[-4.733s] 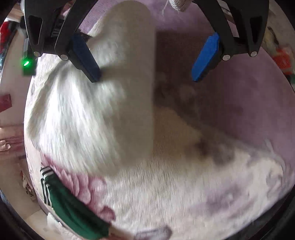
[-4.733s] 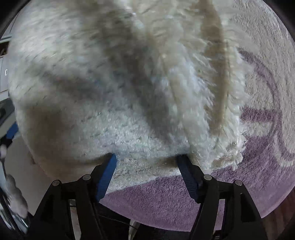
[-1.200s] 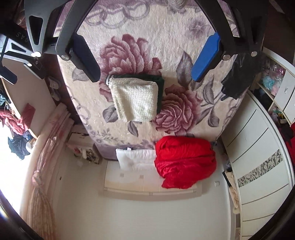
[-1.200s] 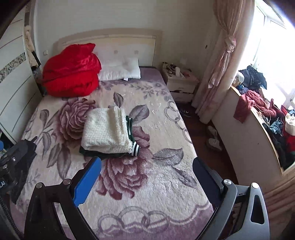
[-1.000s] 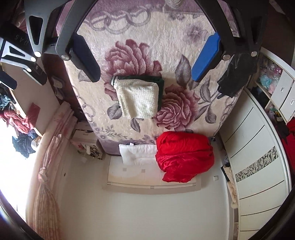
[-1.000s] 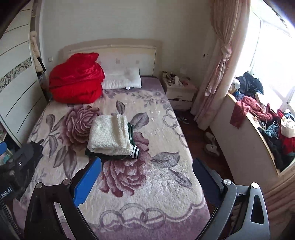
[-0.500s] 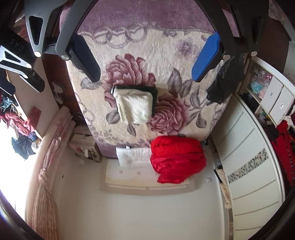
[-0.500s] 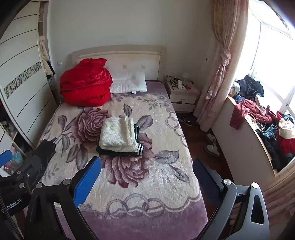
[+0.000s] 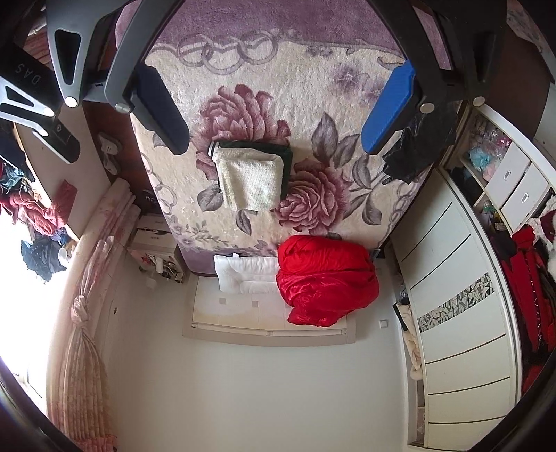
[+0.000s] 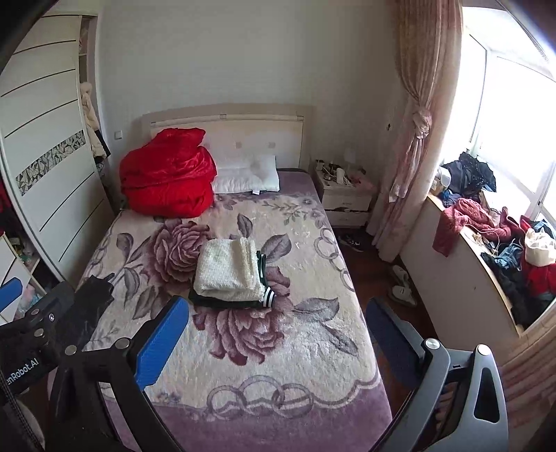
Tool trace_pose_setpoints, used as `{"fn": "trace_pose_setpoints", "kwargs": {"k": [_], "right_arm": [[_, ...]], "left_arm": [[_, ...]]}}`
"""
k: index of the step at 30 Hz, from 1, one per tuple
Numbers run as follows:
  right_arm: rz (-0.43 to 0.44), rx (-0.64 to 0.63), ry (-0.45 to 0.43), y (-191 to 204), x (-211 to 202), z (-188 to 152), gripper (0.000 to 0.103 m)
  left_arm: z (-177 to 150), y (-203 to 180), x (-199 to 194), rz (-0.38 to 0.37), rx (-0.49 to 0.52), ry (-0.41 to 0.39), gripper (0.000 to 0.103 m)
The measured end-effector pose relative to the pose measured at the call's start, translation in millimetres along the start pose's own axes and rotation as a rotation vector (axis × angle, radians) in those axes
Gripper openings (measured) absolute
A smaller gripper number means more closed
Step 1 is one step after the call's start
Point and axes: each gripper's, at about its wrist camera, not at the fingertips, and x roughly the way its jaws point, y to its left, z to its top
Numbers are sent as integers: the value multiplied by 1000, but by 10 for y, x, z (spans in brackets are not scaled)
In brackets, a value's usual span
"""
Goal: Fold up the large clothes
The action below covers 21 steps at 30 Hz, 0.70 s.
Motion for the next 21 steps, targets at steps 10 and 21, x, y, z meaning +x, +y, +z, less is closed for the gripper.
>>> {"fn": "trace_pose_setpoints", "kwargs": {"k": [10, 21], "right_arm": [[4, -9, -8, -31, 13, 75, 103], [10, -20, -11, -18, 13, 67, 103]], "left_arm": [[6, -30, -15, 5, 7, -1, 102], [-2, -21, -35, 12, 6, -5, 102]]}}
